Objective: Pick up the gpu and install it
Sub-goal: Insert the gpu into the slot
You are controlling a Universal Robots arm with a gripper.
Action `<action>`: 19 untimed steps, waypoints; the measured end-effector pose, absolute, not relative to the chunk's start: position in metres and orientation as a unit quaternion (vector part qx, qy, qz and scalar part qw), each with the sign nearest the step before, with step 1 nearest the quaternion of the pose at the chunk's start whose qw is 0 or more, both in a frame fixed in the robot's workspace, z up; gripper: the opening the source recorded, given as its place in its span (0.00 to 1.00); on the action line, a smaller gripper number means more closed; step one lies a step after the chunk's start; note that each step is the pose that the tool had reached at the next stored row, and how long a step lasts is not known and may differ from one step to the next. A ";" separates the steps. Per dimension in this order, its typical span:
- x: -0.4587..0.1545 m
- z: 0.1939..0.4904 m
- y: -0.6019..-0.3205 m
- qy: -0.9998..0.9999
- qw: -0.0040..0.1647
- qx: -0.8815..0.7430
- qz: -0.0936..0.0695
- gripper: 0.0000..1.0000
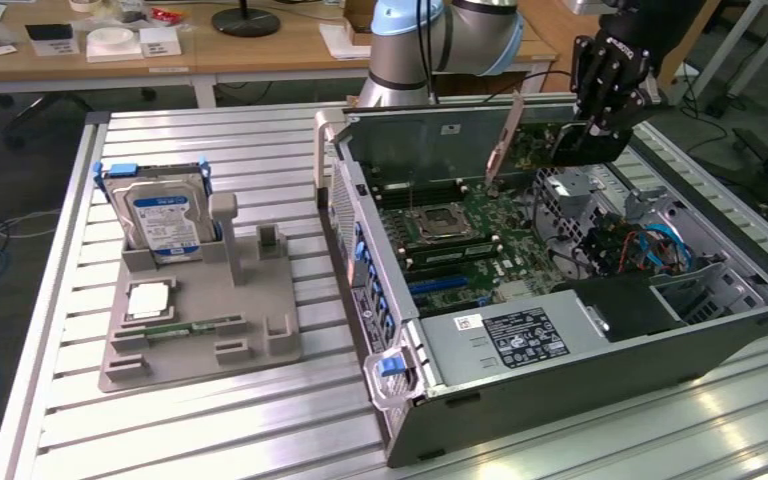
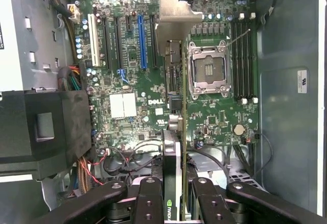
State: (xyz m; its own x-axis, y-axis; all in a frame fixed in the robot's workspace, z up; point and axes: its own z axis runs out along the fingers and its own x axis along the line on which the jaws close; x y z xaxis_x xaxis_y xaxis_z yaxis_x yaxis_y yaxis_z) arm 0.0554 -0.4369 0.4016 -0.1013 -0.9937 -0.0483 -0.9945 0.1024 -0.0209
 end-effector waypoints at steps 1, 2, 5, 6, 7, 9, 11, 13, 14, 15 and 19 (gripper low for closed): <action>0.055 0.402 -0.437 0.742 0.025 -0.670 0.008 0.27; 0.055 0.402 -0.437 0.742 0.025 -0.670 0.008 0.27; 0.055 0.401 -0.437 0.742 0.025 -0.670 0.008 0.27; 0.055 0.400 -0.437 0.742 0.025 -0.670 0.008 0.27; 0.055 0.399 -0.437 0.742 0.025 -0.670 0.008 0.27; 0.054 0.397 -0.437 0.742 0.025 -0.670 0.008 0.27; 0.054 0.397 -0.437 0.742 0.025 -0.670 0.008 0.27; 0.054 0.397 -0.437 0.742 0.025 -0.670 0.008 0.27; 0.054 0.396 -0.437 0.742 0.025 -0.670 0.008 0.27; 0.054 0.396 -0.437 0.742 0.025 -0.670 0.008 0.27; 0.052 0.396 -0.437 0.742 0.025 -0.670 0.008 0.27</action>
